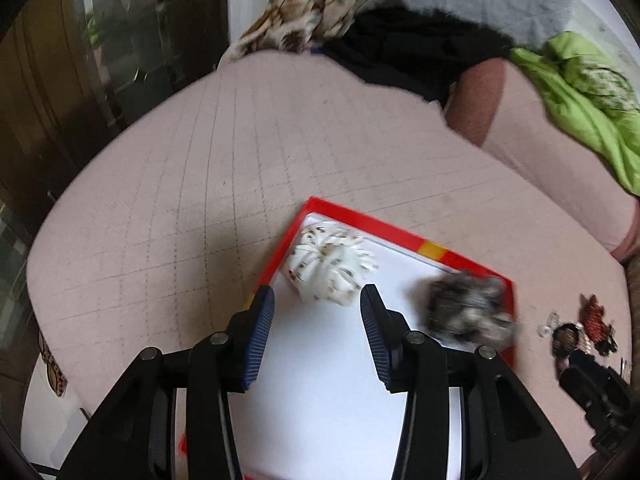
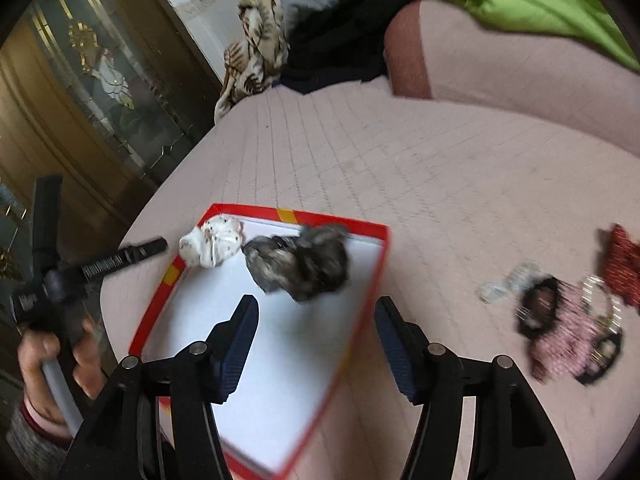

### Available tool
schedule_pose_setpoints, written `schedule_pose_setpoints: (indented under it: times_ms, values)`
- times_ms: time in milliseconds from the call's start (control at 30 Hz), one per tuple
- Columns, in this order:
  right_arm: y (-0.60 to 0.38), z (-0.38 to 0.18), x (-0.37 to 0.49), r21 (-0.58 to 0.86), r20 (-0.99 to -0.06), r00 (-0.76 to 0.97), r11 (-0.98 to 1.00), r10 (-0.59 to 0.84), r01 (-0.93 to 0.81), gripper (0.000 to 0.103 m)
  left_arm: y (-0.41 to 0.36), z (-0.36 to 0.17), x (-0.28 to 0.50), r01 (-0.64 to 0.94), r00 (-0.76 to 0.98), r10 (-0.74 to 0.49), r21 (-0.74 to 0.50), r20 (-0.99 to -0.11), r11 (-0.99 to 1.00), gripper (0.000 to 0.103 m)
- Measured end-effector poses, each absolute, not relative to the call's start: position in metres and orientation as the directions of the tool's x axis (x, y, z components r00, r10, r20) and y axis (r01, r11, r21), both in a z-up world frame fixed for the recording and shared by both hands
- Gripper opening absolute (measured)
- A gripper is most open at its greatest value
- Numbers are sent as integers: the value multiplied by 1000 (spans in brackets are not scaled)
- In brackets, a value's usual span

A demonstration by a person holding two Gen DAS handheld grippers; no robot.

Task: Organize jewelry
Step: 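Open both grippers to drop the scrunchies into the tray, then reach the left gripper to the red plaid scrunchie and grasp it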

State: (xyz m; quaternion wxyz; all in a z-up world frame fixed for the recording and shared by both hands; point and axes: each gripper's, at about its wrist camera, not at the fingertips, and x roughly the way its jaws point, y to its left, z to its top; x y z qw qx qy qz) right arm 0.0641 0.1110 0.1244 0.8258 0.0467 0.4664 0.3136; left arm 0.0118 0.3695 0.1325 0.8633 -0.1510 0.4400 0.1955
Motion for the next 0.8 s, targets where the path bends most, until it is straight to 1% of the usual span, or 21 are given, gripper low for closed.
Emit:
schedule_pose_setpoints:
  times_ms: [100, 167, 233, 300, 367, 400, 433, 467, 500, 533, 567, 600, 633, 733, 800]
  values:
    - [75, 129, 39, 364, -724, 413, 815, 552, -451, 66, 347, 153, 0, -449, 569, 190, -109, -800, 887, 44]
    - [48, 131, 27, 381, -713, 440, 829, 546, -411, 66, 327, 164, 1, -419, 575, 146, -136, -805, 898, 44]
    - [18, 137, 22, 404, -691, 476, 837, 543, -368, 66, 303, 174, 3, -376, 611, 126, -146, -782, 915, 44]
    - [-10, 145, 17, 403, -673, 536, 861, 509, -310, 66, 281, 177, 7, -371, 627, 132, -145, -768, 917, 44]
    - [-48, 155, 4, 421, -640, 602, 873, 478, -245, 66, 261, 173, 16, -348, 621, 90, -170, -778, 922, 44]
    - [-62, 159, -3, 392, -632, 636, 890, 444, -231, 69, 248, 170, 21, -332, 615, 78, -169, -784, 928, 44]
    - [-74, 163, -8, 331, -632, 670, 917, 389, -220, 78, 237, 168, 25, -325, 610, 82, -155, -788, 933, 44]
    - [-84, 165, -12, 281, -631, 696, 937, 343, -207, 82, 224, 166, 28, -317, 606, 84, -143, -791, 938, 44]
    - [-102, 164, -16, 208, -615, 743, 963, 264, -170, 89, 213, 163, 29, -307, 602, 77, -141, -795, 941, 45]
    - [-114, 163, -18, 185, -605, 764, 972, 227, -142, 92, 202, 161, 30, -292, 599, 65, -142, -798, 946, 46]
    - [-131, 159, -18, 170, -599, 781, 981, 179, -94, 92, 192, 160, 31, -276, 599, 54, -143, -799, 950, 50]
    - [-153, 150, -15, 181, -611, 779, 983, 138, -31, 92, 178, 158, 32, -251, 603, 44, -137, -796, 958, 54]
    - [-165, 147, -12, 201, -624, 770, 980, 134, -8, 92, 169, 157, 33, -236, 607, 43, -128, -793, 963, 56]
    - [-205, 121, -1, 311, -677, 716, 948, 171, 67, 92, 142, 147, 41, -198, 602, 31, -111, -798, 974, 57]
    - [-214, 110, 2, 330, -688, 703, 940, 180, 82, 92, 125, 136, 50, -171, 580, 3, -117, -815, 978, 57]
